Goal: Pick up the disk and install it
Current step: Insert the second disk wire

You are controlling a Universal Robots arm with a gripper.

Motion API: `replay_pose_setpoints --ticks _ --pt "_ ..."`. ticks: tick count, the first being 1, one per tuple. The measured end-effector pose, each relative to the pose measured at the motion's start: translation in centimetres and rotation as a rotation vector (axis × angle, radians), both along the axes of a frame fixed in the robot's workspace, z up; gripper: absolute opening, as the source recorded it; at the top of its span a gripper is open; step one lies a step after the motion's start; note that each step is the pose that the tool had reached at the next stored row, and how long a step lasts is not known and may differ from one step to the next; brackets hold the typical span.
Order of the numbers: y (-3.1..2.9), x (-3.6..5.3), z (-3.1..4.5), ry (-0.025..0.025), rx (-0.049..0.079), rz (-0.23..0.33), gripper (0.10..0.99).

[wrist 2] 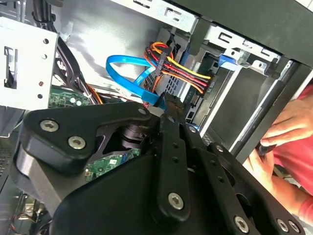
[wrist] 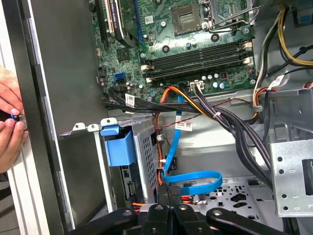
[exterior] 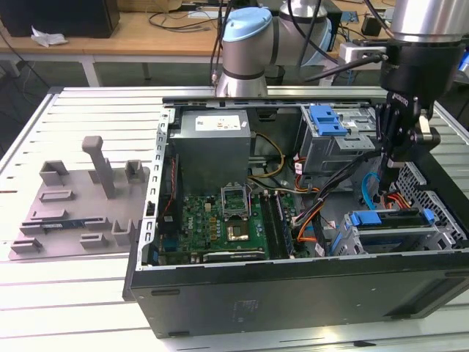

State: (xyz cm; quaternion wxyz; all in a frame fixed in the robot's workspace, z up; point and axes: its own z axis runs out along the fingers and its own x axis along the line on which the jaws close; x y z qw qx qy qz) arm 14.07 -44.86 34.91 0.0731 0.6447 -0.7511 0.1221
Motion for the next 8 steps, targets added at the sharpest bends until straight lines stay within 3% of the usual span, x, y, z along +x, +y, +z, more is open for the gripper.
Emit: replay_pose_setpoints --ticks 7,8 --pt "0.68 0.0 0.03 0.0108 -0.04 0.0 0.102" --pt "1.31 0.0 0.1 0.0147 -0.082 0.0 0.102"
